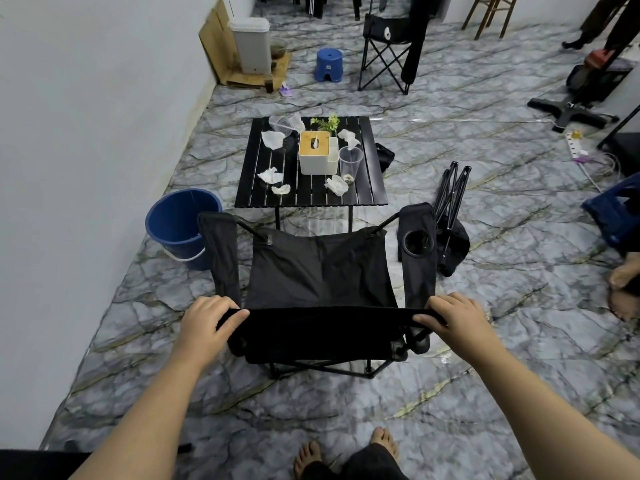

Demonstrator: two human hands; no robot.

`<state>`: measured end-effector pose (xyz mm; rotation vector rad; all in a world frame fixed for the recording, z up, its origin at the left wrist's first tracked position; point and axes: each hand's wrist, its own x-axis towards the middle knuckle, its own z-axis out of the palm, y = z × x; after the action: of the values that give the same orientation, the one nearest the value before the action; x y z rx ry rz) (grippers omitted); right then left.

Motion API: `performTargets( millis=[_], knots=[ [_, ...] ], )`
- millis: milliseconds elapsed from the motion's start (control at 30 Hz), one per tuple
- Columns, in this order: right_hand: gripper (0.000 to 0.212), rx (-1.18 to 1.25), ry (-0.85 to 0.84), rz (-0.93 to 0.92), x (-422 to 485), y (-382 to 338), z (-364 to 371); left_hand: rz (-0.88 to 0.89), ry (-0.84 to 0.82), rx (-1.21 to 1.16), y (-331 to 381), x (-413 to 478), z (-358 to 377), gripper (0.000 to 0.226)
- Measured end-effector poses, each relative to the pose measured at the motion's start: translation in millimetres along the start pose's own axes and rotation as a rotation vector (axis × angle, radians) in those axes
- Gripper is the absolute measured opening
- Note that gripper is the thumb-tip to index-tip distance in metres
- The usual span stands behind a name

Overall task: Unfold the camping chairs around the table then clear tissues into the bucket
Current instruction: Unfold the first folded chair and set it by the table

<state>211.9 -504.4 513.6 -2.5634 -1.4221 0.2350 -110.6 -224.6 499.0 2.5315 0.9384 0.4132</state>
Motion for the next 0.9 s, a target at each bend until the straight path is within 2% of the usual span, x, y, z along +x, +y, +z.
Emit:
performTargets(
  millis=[100, 200, 233, 333, 367, 467, 667, 800, 867, 900],
  knots=[
    [0.038, 0.066, -0.101, 0.007, 2.8, -1.8, -10.6, -0.022, -0.028, -0.078, -1.5, 0.4, -3.4, 0.075],
    [0.032, 0.109, -0.12, 0.024, 2.6, -0.4, -12.5, -0.067, -0.035, -0.134, -0.3, -0.5, -6.6, 0.076],
    [0.033, 0.111, -0.112, 0.03, 2.6, -0.1, -13.0, -0.078, -0.033, -0.144, 0.9, -0.7, -7.6, 0.073],
    [0.08, 0.122, -0.092, 0.083, 4.9, -5.0, -16.2, -0.121, -0.028, -0.156, 5.6, 3.1, -6.9, 0.046],
    [0.087, 0.115, -0.073, 0.097, 5.6, -8.2, -16.8, -0.145, -0.021, -0.148, 7.7, 4.8, -5.6, 0.036],
    [0.099, 0.114, -0.033, 0.138, 6.6, -14.6, -15.4, -0.177, 0.033, -0.109, 13.8, 8.6, -1.8, 0.037],
    [0.088, 0.19, -0.015, 0.233, 9.8, -13.8, -11.0, -0.205, 0.102, -0.08, 12.8, 8.2, 0.6, 0.046],
    [0.068, 0.173, -0.025, 0.252, 7.0, -13.0, -12.2, -0.202, 0.067, -0.114, 9.5, 2.8, -0.8, 0.052],
    [0.072, 0.17, -0.02, 0.265, 3.9, -12.6, -12.2, -0.205, 0.059, -0.127, 8.5, -1.9, -1.1, 0.05],
    [0.082, 0.186, -0.026, 0.27, 1.8, -12.6, -11.5, -0.219, 0.054, -0.134, 8.8, -3.4, -1.3, 0.05]
  ],
)
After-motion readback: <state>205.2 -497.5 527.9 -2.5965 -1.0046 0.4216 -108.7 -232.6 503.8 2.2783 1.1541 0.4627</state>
